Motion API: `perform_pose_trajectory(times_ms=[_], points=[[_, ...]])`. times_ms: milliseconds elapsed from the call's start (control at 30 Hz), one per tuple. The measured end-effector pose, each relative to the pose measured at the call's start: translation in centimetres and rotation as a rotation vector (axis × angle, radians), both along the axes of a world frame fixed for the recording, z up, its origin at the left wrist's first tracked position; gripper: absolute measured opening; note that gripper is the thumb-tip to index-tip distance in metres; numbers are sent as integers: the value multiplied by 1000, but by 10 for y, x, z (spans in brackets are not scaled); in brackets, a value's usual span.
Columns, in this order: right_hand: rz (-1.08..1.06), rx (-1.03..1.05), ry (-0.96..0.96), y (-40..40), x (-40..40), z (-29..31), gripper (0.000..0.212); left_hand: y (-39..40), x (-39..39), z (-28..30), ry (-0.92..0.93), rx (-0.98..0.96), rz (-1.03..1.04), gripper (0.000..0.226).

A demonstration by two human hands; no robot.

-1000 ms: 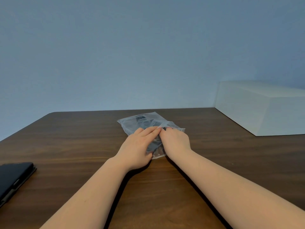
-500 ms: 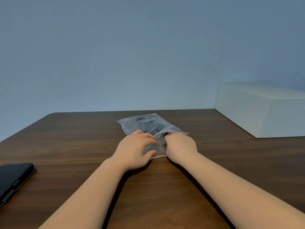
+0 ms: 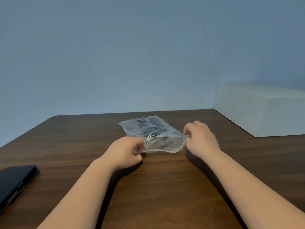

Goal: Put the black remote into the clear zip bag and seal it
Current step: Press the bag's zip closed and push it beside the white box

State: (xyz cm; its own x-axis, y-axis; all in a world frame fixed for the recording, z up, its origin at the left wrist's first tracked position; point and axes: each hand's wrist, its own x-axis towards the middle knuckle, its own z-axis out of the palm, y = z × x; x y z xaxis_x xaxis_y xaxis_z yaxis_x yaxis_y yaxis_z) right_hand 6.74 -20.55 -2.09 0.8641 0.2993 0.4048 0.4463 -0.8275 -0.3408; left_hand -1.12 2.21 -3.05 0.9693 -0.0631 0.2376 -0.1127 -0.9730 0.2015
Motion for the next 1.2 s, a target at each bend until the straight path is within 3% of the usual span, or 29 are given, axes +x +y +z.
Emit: perform_pose_trajectory(times_ms=[167, 400, 733, 900, 967, 1033, 1133, 1200], points=[[182, -102, 171, -12, 12, -10, 46, 2, -2, 0, -52, -69, -27, 10], [188, -95, 155, -14, 16, -12, 20, 4, -6, 3, -188, -214, -106, 3], [63, -140, 109, -21, 11, 4, 20, 3, -7, 5, -266, -188, -50, 6], [22, -236, 128, -25, 3, 16, 14, -5, -9, 10, -328, -463, -4, 12], [56, -331, 90, -22, 0, 17, 26, -6, -10, 10, -301, -569, -11, 27], [130, -357, 58, -16, -4, 16, 39, -7, -9, 7, -247, -590, -7, 24], [282, -206, 69, -1, -12, 13, 50, -11, -6, 5, -178, -628, -20, 11], [368, -139, 39, 8, -18, 11, 43, -16, -5, 4, -153, -637, -43, 9]])
